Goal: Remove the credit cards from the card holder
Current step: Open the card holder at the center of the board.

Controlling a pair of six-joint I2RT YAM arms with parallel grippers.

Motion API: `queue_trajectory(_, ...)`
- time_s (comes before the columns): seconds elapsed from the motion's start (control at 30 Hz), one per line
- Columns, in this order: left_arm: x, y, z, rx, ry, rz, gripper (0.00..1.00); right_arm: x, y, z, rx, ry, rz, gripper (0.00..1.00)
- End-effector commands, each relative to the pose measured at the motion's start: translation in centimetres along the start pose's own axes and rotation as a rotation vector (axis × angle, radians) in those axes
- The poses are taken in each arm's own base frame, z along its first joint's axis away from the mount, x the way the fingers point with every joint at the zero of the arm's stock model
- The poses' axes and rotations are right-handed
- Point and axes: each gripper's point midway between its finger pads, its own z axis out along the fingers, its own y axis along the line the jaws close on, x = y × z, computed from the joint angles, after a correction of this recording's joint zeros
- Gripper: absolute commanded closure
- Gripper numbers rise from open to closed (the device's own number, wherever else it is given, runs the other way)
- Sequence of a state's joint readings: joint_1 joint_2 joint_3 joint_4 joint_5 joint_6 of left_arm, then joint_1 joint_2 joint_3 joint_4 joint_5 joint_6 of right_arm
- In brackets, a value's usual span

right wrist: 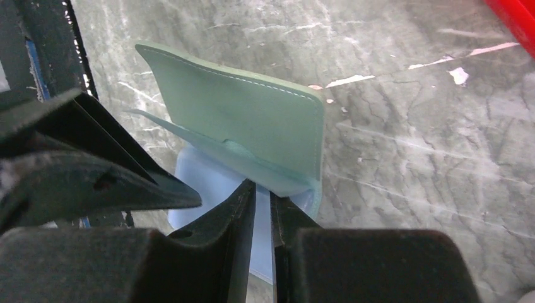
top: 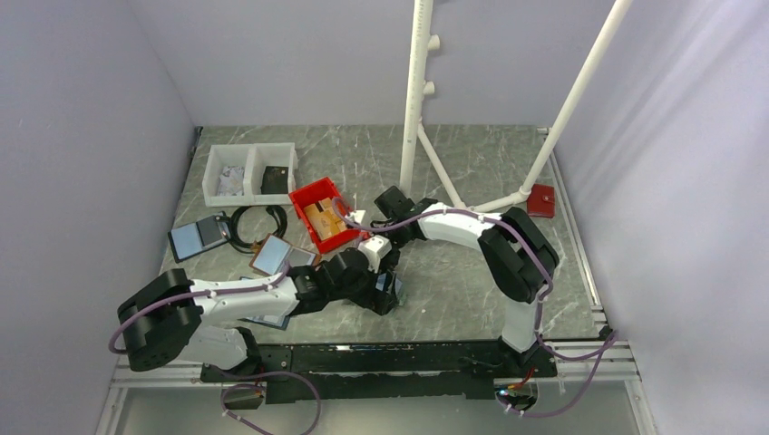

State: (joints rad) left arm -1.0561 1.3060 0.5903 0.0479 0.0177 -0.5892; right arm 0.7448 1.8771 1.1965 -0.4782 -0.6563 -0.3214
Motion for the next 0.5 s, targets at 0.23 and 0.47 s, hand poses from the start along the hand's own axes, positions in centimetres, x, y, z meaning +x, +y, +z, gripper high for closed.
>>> queue_trajectory(0.23,0.8,3.0,1.4,-0.237,0.061,0.054,0.19,-3.0,1.6,-2.9,-0.027,-0.086,-0.065,0.84)
queue_trajectory(0.47,1.3,4.0,1.6,-0.289,0.068,0.055,0.19,-3.2,1.9,-3.7,-0.029,-0.101,-0.082,0.85)
